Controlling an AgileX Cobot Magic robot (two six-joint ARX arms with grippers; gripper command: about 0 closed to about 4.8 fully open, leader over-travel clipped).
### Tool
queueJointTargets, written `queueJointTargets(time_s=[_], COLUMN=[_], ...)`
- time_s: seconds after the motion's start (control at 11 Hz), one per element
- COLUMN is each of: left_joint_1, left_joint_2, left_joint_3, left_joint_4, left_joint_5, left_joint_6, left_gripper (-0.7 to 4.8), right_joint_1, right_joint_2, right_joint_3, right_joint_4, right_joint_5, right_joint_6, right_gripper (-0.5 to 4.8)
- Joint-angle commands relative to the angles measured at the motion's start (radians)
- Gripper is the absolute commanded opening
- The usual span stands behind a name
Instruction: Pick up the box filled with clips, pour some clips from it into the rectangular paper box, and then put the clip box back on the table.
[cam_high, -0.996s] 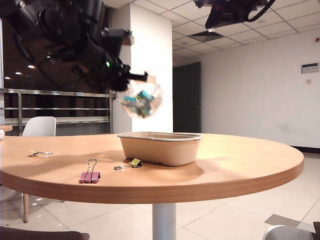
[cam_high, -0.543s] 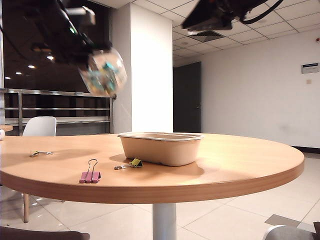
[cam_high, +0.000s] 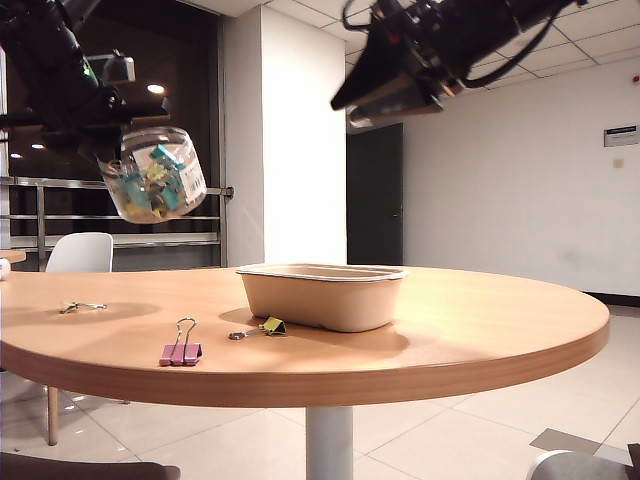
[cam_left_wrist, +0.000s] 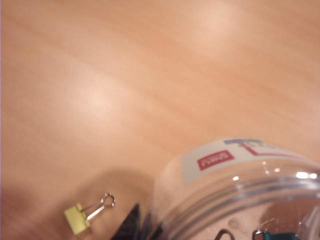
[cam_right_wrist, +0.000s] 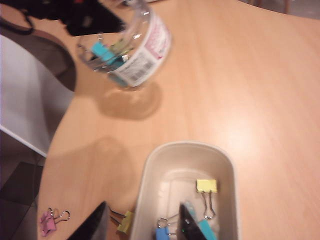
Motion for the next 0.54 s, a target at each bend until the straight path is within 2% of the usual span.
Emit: queueJointTargets(time_s=[0.09, 0.18, 0.45, 0.54], left_joint_1=[0.0, 0.0, -0.001, -0.001], left_joint_2=[0.041, 0.131, 0.184, 0.235], left_joint_3=[0.005, 0.005, 0.005, 0.005], left_joint_4=[-0.004, -0.007, -0.01, 0.018], left_joint_5=[0.022, 0.073, 0.098, 0.142], left_joint_6=[0.003, -0.004, -0.005, -0.031], left_gripper=[-0.06, -0.06, -0.06, 0.77], right_joint_1=[0.0, 0.001, 0.0, 0.001], right_joint_2=[-0.01, -0.01, -0.01, -0.01], right_joint_3=[0.003, 0.003, 0.003, 0.003], right_joint_4=[0.013, 0.005, 0.002, 0.0], right_joint_5=[-0.003, -0.008, -0.008, -0.008], right_joint_6=[-0.002, -0.002, -0.002, -0.002], right_gripper=[1.8, 1.8, 1.8, 1.8])
